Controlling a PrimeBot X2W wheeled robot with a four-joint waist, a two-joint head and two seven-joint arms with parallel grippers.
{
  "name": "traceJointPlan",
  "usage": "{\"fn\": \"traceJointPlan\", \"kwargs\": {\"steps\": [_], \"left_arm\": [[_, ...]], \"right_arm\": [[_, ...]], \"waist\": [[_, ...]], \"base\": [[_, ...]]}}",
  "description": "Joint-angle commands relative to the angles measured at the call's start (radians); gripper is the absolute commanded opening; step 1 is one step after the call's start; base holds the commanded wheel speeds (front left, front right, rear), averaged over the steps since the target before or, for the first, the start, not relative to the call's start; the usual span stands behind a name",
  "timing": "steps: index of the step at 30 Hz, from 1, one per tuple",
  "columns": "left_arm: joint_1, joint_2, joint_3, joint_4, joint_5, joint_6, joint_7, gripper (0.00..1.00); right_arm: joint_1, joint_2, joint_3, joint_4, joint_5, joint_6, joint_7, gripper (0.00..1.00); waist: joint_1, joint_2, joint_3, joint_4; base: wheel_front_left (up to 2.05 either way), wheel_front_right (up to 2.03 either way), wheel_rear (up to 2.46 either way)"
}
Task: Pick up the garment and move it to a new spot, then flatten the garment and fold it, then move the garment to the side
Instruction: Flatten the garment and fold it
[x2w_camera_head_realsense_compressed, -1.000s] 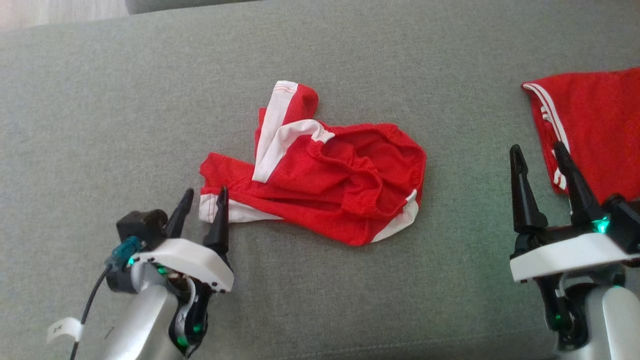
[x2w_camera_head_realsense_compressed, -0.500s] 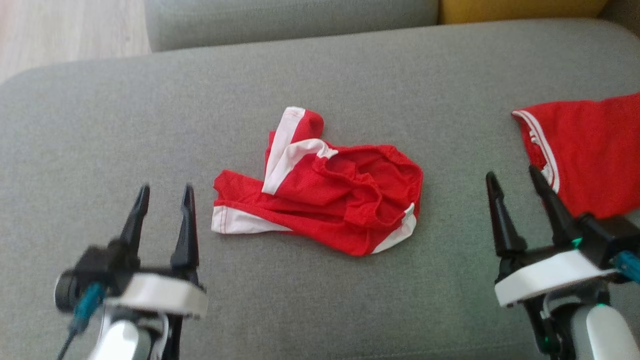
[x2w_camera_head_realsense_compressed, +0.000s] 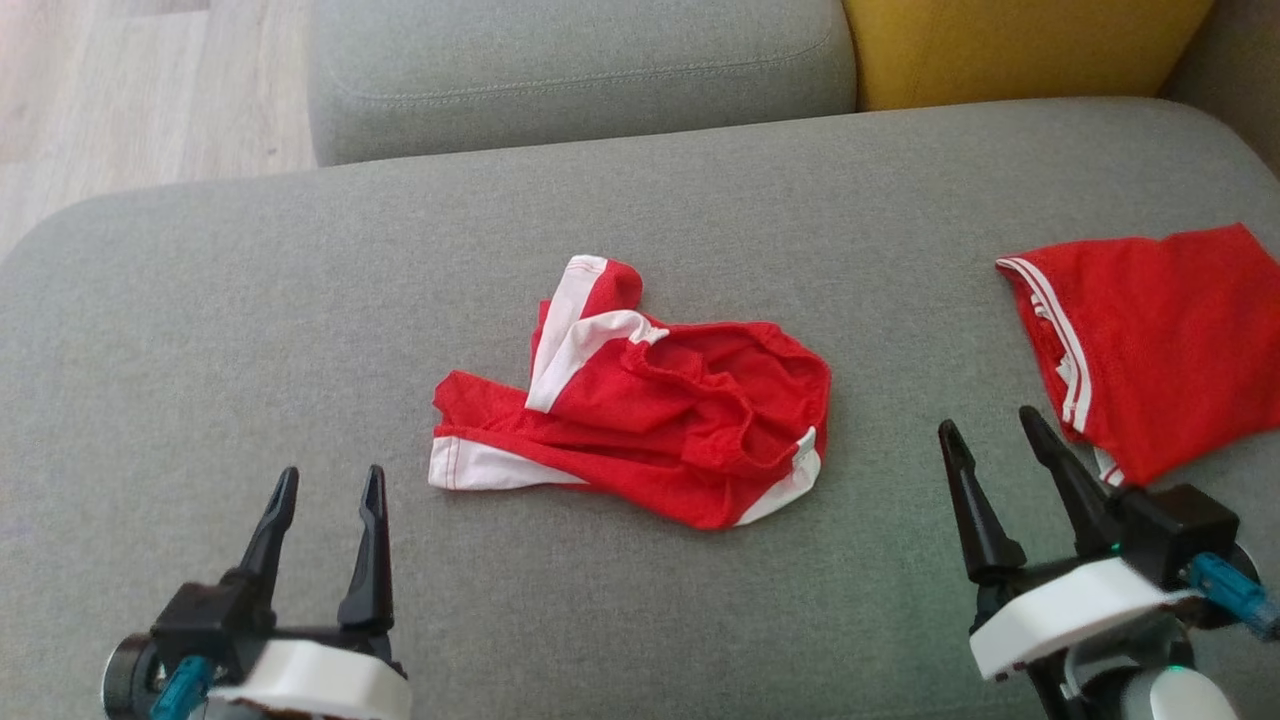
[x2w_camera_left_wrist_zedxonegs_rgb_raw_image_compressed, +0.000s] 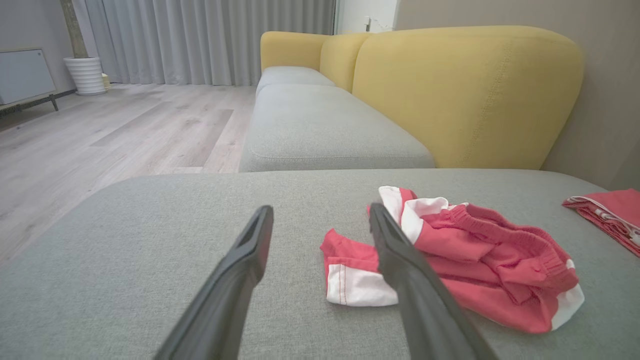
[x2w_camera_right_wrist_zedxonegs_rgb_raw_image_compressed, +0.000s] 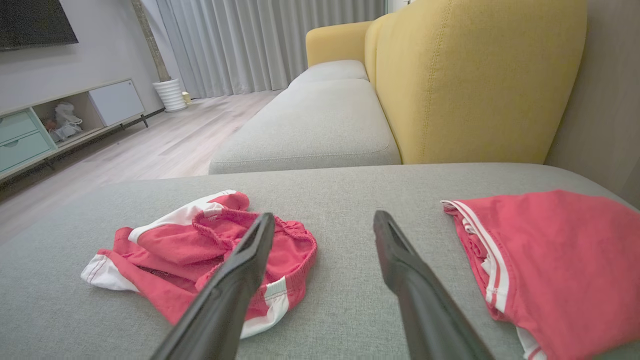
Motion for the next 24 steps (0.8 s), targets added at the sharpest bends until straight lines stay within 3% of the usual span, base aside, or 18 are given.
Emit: {"fn": "traceJointPlan", "kwargs": {"steps": [1, 14, 24], "left_arm": [[-0.031, 0.022, 0.044, -0.039, 0.004, 0.007, 0.002, 1.0], [-0.035, 0.03, 0.037, -0.049, 0.006, 0.018, 0.024, 1.0], [-0.089, 0.024, 0.023, -0.006, -0.003, -0.007, 0.017, 1.0]], "right_arm": [[-0.024, -0.005, 0.023, -0.038, -0.001, 0.007, 0.001, 1.0], [-0.028, 0.0, 0.021, -0.042, 0.003, 0.007, 0.0, 1.0], [-0.042, 0.003, 0.016, -0.046, 0.009, 0.007, -0.002, 1.0]], "waist": [[0.0001, 0.0, -0.001, 0.0], [0.0001, 0.0, 0.002, 0.006], [0.0001, 0.0, 0.027, 0.009]], "base": [[0.0, 0.0, 0.0], [0.0, 0.0, 0.0], [0.0, 0.0, 0.0]]}}
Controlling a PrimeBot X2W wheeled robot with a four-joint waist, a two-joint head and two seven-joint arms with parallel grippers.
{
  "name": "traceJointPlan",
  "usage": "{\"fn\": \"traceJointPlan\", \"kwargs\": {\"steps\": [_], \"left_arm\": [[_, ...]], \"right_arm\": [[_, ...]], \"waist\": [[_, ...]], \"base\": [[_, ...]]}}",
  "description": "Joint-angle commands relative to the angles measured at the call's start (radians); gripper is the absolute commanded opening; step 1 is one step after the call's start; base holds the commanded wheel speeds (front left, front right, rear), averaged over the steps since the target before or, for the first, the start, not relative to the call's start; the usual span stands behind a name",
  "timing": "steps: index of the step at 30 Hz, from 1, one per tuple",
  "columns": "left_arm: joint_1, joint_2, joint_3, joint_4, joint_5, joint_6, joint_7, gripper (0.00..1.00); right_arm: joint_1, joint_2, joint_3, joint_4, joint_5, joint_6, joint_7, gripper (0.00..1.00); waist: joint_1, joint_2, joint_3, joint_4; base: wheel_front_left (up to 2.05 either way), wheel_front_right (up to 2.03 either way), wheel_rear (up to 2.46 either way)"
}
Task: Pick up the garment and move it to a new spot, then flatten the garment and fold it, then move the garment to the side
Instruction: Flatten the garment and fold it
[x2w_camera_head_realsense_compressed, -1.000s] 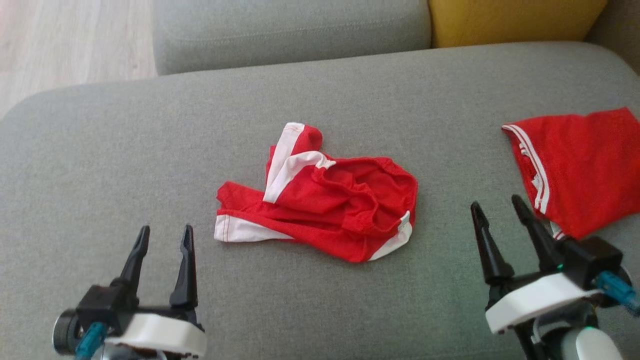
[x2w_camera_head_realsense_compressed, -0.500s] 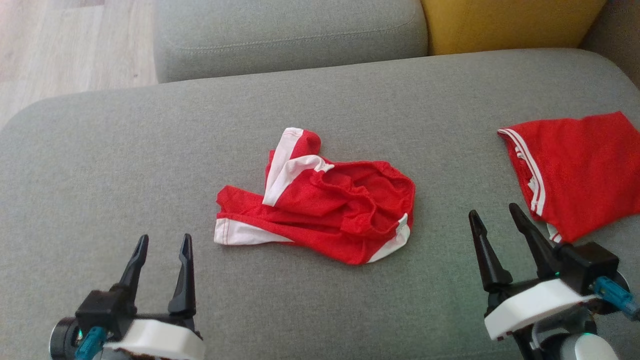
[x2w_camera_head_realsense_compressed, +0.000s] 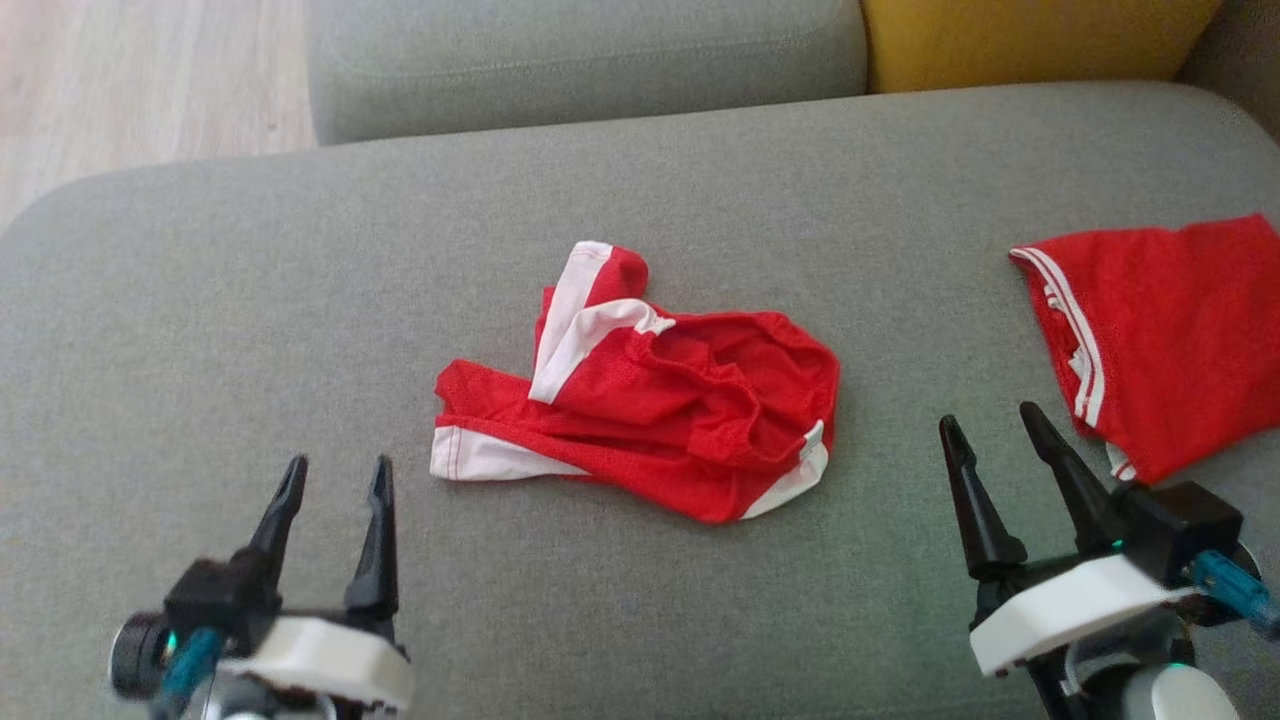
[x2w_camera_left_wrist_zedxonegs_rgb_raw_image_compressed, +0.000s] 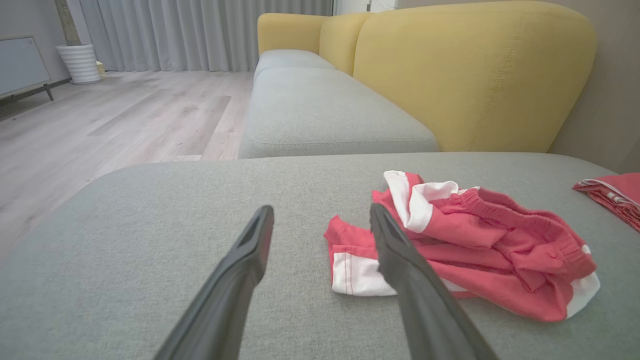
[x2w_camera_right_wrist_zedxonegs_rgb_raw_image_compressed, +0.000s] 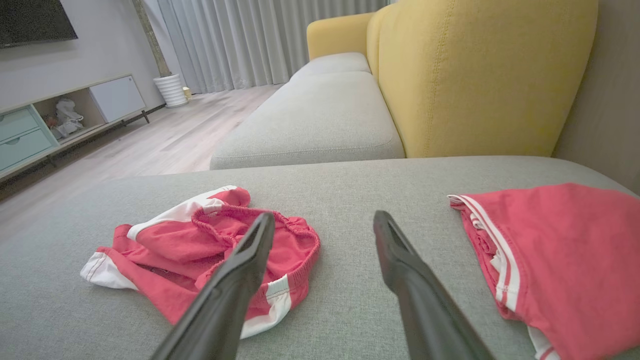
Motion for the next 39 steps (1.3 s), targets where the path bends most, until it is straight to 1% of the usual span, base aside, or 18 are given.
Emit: {"fn": "traceJointPlan", "kwargs": {"steps": [1, 4, 5, 10, 13, 17, 18, 20, 25, 28, 31, 32, 36, 39], "left_arm": [[-0.087, 0.011, 0.03, -0.018, -0.005, -0.013, -0.004, 1.0], [-0.153, -0.003, 0.012, 0.034, -0.032, -0.054, 0.019, 1.0], [-0.204, -0.013, -0.001, 0.095, -0.055, -0.086, 0.047, 1.0], [-0.308, -0.047, -0.011, 0.279, -0.13, -0.165, 0.094, 1.0], [-0.346, -0.061, -0.017, 0.365, -0.158, -0.198, 0.114, 1.0], [-0.376, -0.081, -0.018, 0.438, -0.192, -0.236, 0.11, 1.0], [-0.383, -0.083, -0.018, 0.452, -0.196, -0.244, 0.106, 0.92], [-0.395, -0.086, -0.02, 0.476, -0.198, -0.253, 0.095, 0.01], [-0.409, -0.087, -0.027, 0.521, -0.192, -0.264, 0.067, 0.0], [-0.411, -0.09, -0.034, 0.534, -0.187, -0.263, 0.055, 0.0], [-0.418, -0.097, -0.044, 0.541, -0.185, -0.267, 0.052, 0.0], [-0.418, -0.097, -0.044, 0.541, -0.185, -0.267, 0.052, 0.0], [-0.435, -0.106, -0.057, 0.554, -0.181, -0.276, 0.045, 0.0], [-0.449, -0.112, -0.065, 0.565, -0.18, -0.283, 0.039, 0.0]], "right_arm": [[-0.045, -0.002, 0.017, -0.042, 0.007, 0.007, -0.004, 1.0], [-0.056, 0.0, 0.013, -0.047, 0.006, 0.007, -0.008, 1.0], [-0.067, 0.001, 0.017, -0.047, 0.005, 0.007, -0.01, 1.0], [-0.091, 0.002, 0.026, -0.039, 0.003, 0.007, -0.017, 1.0], [-0.096, 0.003, 0.027, -0.032, 0.006, 0.007, -0.021, 1.0], [-0.101, 0.005, 0.028, -0.019, 0.012, 0.007, -0.028, 1.0], [-0.103, 0.006, 0.028, -0.017, 0.014, 0.007, -0.03, 1.0], [-0.106, 0.008, 0.03, -0.011, 0.018, 0.007, -0.033, 1.0], [-0.109, 0.009, 0.032, 0.01, 0.021, 0.007, -0.034, 1.0], [-0.12, -0.005, 0.059, 0.042, 0.021, 0.007, -0.026, 1.0], [-0.145, -0.029, 0.115, 0.105, 0.026, 0.007, -0.011, 1.0], [-0.145, -0.029, 0.115, 0.105, 0.026, 0.007, -0.011, 1.0], [-0.19, -0.051, 0.19, 0.212, 0.041, 0.007, -0.006, 1.0], [-0.226, -0.057, 0.214, 0.278, 0.046, 0.007, -0.017, 1.0]], "waist": [[0.0, 0.0, 0.013, 0.0], [0.0, 0.0, 0.045, 0.003], [0.0, 0.0, 0.068, 0.001], [0.0, 0.0, 0.113, -0.016], [0.0, 0.0, 0.13, -0.026], [0.0, 0.0, 0.145, -0.032], [0.0, 0.0, 0.148, -0.032], [0.0, 0.0, 0.152, -0.034], [0.0, 0.0, 0.151, -0.031], [0.0, 0.0, 0.15, -0.025], [0.0, 0.0, 0.152, -0.012], [0.0, 0.0, 0.152, -0.012], [0.0, 0.0, 0.158, 0.007], [0.0, 0.0, 0.163, 0.02]], "base": [[0.0, 0.0, 0.0], [0.0, 0.0, 0.0], [0.0, 0.0, 0.0], [0.0, 0.0, 0.0], [0.0, 0.0, 0.0], [0.0, 0.0, 0.0], [0.0, 0.0, 0.0], [0.0, 0.0, 0.0], [0.0, 0.0, 0.0], [0.0, 0.0, 0.0], [0.0, 0.0, 0.0], [0.0, 0.0, 0.0], [0.0, 0.0, 0.0], [0.0, 0.0, 0.0]]}}
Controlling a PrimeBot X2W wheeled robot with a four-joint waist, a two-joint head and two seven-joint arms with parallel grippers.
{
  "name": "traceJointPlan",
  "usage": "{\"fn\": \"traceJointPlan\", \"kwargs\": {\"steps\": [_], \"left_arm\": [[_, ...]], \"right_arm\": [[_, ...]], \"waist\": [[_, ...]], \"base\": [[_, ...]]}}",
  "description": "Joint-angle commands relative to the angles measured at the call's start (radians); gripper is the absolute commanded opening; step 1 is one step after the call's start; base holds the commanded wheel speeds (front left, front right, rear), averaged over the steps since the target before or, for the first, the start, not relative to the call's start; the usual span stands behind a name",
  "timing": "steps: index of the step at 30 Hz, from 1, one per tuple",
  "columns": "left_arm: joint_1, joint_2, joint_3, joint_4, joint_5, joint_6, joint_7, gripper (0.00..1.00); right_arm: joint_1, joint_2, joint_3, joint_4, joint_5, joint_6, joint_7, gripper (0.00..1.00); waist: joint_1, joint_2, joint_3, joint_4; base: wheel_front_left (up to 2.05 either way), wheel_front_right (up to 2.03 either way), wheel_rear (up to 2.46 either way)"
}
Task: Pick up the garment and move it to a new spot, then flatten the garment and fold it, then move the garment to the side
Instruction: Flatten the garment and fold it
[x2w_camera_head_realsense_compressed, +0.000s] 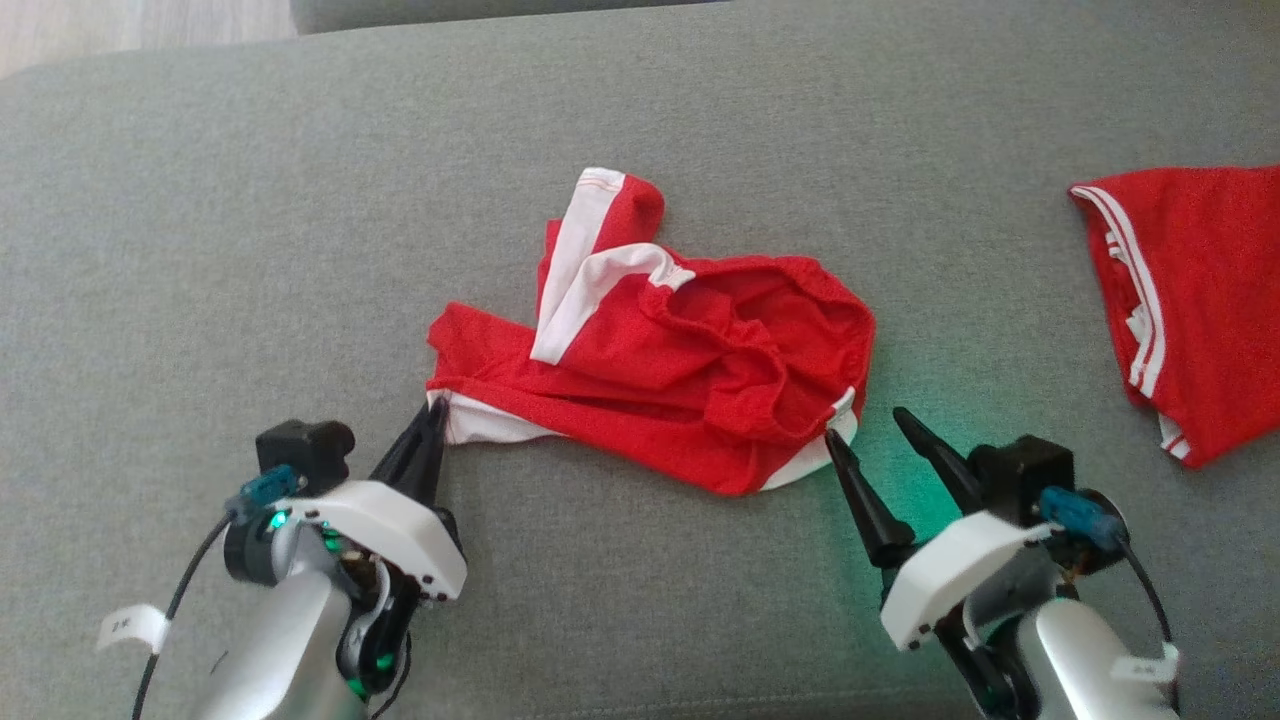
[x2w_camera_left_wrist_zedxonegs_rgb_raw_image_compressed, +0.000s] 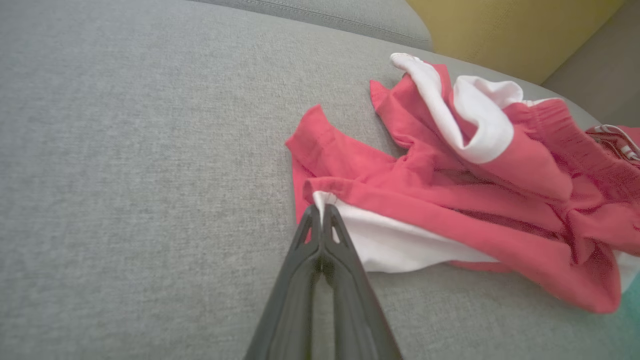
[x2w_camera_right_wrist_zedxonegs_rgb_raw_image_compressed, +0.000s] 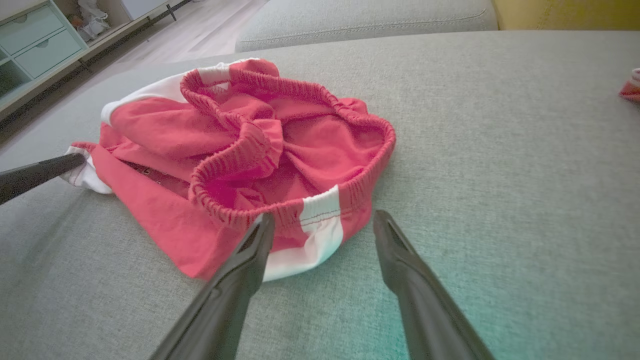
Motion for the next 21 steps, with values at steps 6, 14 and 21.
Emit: {"fn": "traceJointPlan", "kwargs": {"steps": [6, 14, 21], "left_arm": [[-0.061, 0.005, 0.023, -0.007, 0.012, -0.009, -0.026, 0.0], [-0.083, 0.003, 0.014, 0.002, 0.015, -0.014, -0.041, 0.0], [-0.068, 0.014, 0.018, -0.038, 0.037, 0.007, -0.072, 0.0]], "right_arm": [[-0.095, -0.02, 0.043, 0.07, -0.002, 0.007, -0.017, 1.0], [-0.174, -0.016, 0.078, 0.193, 0.025, 0.007, -0.023, 0.0], [-0.159, -0.024, 0.047, 0.154, 0.055, 0.007, -0.08, 0.0]], "waist": [[0.0, 0.0, 0.013, 0.017], [0.0, 0.0, 0.034, 0.032], [0.0, 0.0, 0.019, 0.04]], "base": [[0.0, 0.0, 0.0], [0.0, 0.0, 0.0], [0.0, 0.0, 0.0]]}}
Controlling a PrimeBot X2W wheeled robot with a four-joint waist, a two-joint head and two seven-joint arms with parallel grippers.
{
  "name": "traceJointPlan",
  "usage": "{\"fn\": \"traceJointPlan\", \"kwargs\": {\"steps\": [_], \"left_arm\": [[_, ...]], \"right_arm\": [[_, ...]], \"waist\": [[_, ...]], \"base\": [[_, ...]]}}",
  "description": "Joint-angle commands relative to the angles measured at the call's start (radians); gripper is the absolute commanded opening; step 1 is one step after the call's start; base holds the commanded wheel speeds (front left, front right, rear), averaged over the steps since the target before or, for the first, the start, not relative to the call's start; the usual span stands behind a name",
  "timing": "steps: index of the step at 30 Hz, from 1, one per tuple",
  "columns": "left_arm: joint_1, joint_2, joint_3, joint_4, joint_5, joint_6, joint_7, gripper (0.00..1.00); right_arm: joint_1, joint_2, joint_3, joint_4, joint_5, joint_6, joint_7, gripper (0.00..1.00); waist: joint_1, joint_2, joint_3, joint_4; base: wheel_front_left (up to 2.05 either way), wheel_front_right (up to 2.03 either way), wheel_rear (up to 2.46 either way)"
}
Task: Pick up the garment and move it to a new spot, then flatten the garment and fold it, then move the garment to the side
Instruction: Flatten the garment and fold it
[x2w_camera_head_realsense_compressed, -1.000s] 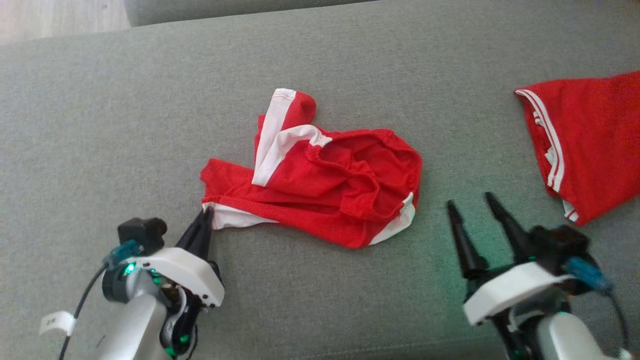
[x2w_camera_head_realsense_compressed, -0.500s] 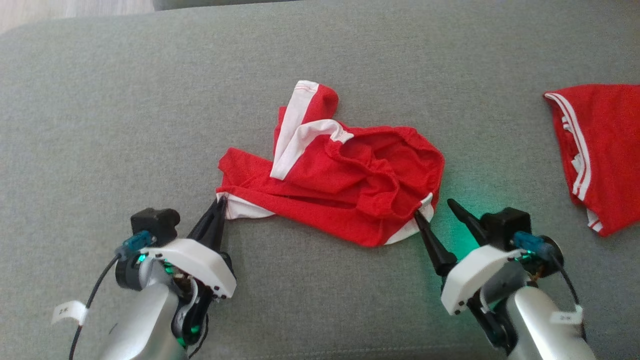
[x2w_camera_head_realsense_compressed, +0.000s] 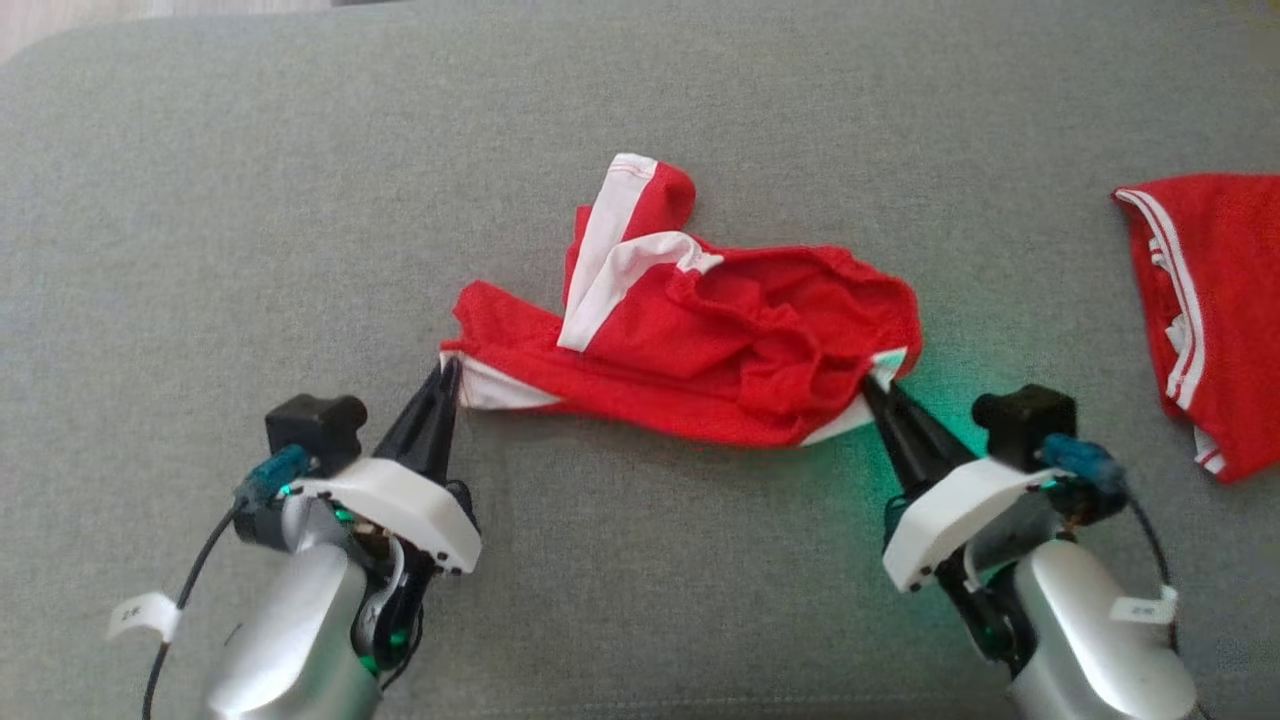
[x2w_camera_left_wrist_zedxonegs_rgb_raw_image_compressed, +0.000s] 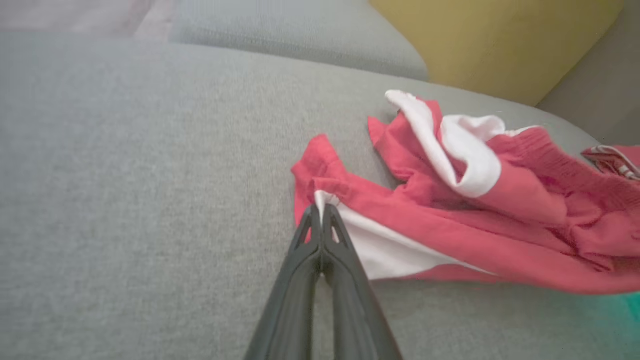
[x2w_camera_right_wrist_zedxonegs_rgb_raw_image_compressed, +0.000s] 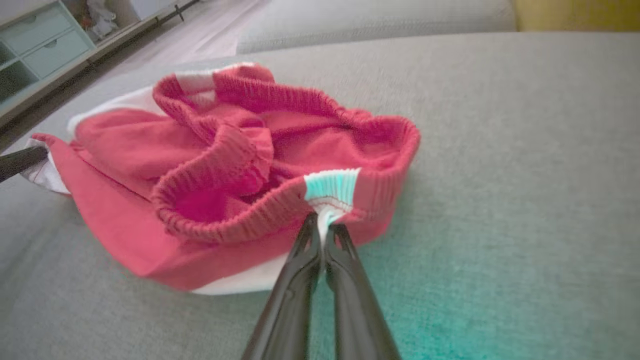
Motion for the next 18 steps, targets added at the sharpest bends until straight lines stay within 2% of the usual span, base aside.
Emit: {"fn": "traceJointPlan", "kwargs": {"steps": [1, 10, 16, 18], "left_arm": [[-0.016, 0.03, 0.045, -0.064, 0.019, 0.017, -0.021, 0.0], [0.043, 0.087, 0.086, -0.402, 0.109, 0.099, -0.039, 0.0], [-0.022, 0.122, 0.111, -0.628, 0.167, 0.136, -0.032, 0.0], [-0.043, 0.125, 0.117, -0.66, 0.174, 0.142, -0.026, 0.0]], "right_arm": [[0.004, -0.006, -0.002, -0.064, 0.012, 0.007, -0.022, 0.0], [0.036, 0.001, -0.116, -0.324, 0.016, 0.007, -0.009, 0.0], [-0.031, 0.001, -0.189, -0.536, 0.014, 0.007, 0.043, 0.0], [-0.048, 0.003, -0.2, -0.571, 0.01, 0.007, 0.054, 0.0]], "waist": [[0.0, 0.0, -0.014, -0.004], [0.0, 0.0, -0.09, -0.019], [0.0, 0.0, -0.145, -0.022], [0.0, 0.0, -0.153, -0.023]], "base": [[0.0, 0.0, 0.0], [0.0, 0.0, 0.0], [0.0, 0.0, 0.0], [0.0, 0.0, 0.0]]}}
